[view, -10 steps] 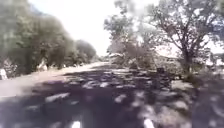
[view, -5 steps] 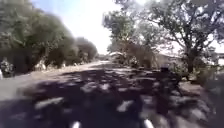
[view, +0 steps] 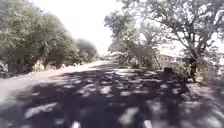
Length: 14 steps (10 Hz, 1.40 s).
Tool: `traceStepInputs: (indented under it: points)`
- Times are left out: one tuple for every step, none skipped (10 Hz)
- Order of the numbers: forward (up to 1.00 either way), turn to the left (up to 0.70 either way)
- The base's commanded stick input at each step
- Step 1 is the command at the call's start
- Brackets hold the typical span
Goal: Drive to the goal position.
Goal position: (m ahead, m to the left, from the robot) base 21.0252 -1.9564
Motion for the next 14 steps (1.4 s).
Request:
traceStepInputs:
  points:
    - [0.50,0.00]
    - [0.50,0.00]
    - [0.50,0.00]
    - [0.50,0.00]
    - [0.50,0.00]
    - [0.50,0.00]
    - [0.50,-0.50]
    - [0.50,-0.50]
    - [0.50,-0.45]
    - [0.50,-0.25]
    - [0.50,-0.05]
    - [0.50,0.00]
    - [0.50,0.00]
    - [0.50,0.00]
